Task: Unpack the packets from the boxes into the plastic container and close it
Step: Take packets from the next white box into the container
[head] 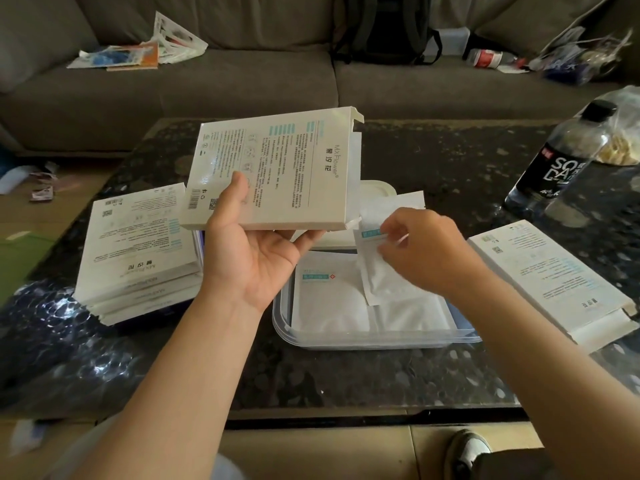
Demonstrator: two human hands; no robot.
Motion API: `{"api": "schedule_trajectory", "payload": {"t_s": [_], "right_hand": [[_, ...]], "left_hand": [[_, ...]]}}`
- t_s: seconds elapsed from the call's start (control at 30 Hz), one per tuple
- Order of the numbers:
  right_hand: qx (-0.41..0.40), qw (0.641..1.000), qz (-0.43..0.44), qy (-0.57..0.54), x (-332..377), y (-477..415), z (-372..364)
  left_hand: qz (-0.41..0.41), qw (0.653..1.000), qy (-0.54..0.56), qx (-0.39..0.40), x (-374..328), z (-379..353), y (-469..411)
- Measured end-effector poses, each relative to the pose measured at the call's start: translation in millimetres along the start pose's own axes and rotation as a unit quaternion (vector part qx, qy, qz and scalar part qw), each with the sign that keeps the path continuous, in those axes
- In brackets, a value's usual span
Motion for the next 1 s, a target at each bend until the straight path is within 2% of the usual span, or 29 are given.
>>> {"api": "schedule_trajectory", "payload": {"t_s": [0.07, 0.2, 0.37, 0.5, 0.7, 0.8, 0.9, 1.0], "right_hand": [[0.020, 0.994, 0.065, 0.080, 3, 1, -5], [0.081, 0.970, 0.128, 0.188, 7, 6, -14], [0.127, 0.942, 0.118, 0.286, 2, 14, -20], [0.199, 0.941, 0.070, 0.263, -10, 19, -25], [0.250, 0.962, 0.023, 0.108, -15, 21, -19], [0.237, 0.967, 0.030, 0.090, -15, 21, -15], [0.182, 0.969, 0.081, 0.144, -10, 19, -12], [0.226, 0.957, 0.101, 0.149, -9, 23, -21]], "left_hand": [[0.000, 1.000, -0.003, 0.002, 0, 0, 0], [0.002, 1.000, 0.002, 0.002, 0, 0, 0], [0.003, 1.000, 0.011, 0.001, 1, 0, 0], [0.003, 1.000, 0.010, 0.001, 1, -1, 1], [0.003, 1.000, 0.001, -0.003, 3, -2, 2], [0.004, 1.000, -0.001, -0.006, 5, -3, 1], [0.006, 1.000, -0.004, -0.006, 5, -3, 1], [0.006, 1.000, -0.004, -0.005, 5, -4, 1]]}}
Point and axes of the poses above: each hand's wrist, its own y-axis away from the middle knuckle, its own z-axis out of the back of the hand, x = y × z, the point moved 4 cm from there along -y, towards the middle knuckle, and after that the axes turned 11 degrees about z, right-handed, at the moved point
